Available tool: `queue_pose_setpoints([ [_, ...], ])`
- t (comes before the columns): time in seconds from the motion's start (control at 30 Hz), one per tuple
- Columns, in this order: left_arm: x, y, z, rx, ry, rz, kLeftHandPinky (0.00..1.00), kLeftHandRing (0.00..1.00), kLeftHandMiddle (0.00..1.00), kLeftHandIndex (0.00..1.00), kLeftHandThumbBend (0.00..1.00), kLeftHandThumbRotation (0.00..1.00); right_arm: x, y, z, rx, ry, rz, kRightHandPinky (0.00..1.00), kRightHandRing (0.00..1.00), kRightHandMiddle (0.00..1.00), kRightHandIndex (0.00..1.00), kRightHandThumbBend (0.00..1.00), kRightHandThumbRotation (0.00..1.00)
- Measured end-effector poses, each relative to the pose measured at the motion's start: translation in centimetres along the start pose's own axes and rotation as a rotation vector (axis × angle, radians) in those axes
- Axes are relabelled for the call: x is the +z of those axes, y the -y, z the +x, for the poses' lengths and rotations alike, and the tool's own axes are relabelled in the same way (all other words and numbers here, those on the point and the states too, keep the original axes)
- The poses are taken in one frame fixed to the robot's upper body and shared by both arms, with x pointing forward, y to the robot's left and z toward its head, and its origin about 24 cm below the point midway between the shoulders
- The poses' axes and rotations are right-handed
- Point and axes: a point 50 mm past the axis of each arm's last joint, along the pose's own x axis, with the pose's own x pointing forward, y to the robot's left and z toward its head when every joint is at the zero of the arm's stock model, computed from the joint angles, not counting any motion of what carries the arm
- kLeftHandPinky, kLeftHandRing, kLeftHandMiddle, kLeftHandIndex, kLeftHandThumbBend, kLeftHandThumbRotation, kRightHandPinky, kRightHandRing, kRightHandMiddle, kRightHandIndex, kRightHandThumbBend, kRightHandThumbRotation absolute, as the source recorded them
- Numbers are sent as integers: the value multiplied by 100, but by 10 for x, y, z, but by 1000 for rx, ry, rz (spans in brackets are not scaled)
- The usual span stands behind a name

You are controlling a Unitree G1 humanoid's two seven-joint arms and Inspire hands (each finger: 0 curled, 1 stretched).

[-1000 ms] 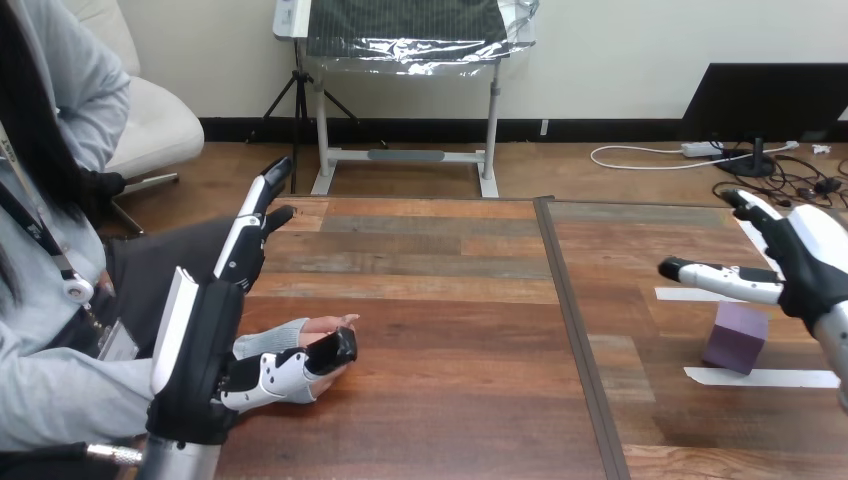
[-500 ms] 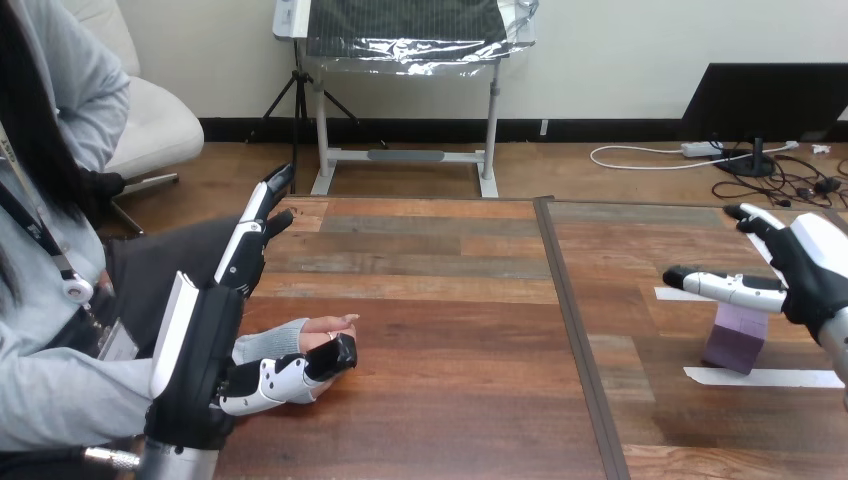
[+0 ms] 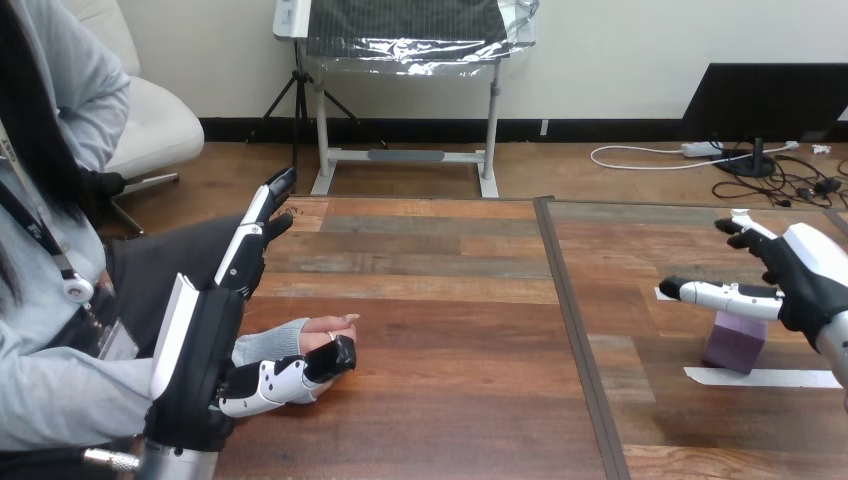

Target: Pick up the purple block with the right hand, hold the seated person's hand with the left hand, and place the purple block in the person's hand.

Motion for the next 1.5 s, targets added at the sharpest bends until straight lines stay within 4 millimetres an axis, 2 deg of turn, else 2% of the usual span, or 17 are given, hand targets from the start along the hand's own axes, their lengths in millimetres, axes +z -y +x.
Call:
queue_pose_setpoints([
  [0.73, 0, -4, 1, 6, 3, 3, 92, 96, 96, 94, 100, 69, -7, -7, -4, 65, -30, -6, 81, 90, 90, 93, 100, 71],
  [1.13, 1, -6, 1, 11, 4, 6, 91, 95, 96, 94, 100, 68, -12, -14, -7, 101, -42, -15, 74, 83, 82, 93, 99, 70],
  [1.33, 1, -6, 1, 7, 5, 5, 91, 95, 96, 94, 100, 68, -15, -16, -9, 112, -48, -22, 67, 77, 73, 93, 99, 71],
  [1.4, 1, -6, 1, 6, 5, 5, 91, 95, 96, 94, 100, 68, -15, -17, -9, 115, -49, -24, 58, 65, 61, 92, 99, 70],
  [1.43, 1, -6, 1, 6, 5, 5, 91, 95, 96, 94, 100, 68, -15, -17, -9, 115, -50, -24, 56, 62, 59, 92, 99, 70],
  [1.5, 1, -6, 1, 5, 5, 5, 91, 95, 96, 94, 100, 68, -16, -18, -10, 118, -50, -27, 44, 46, 46, 92, 98, 69],
])
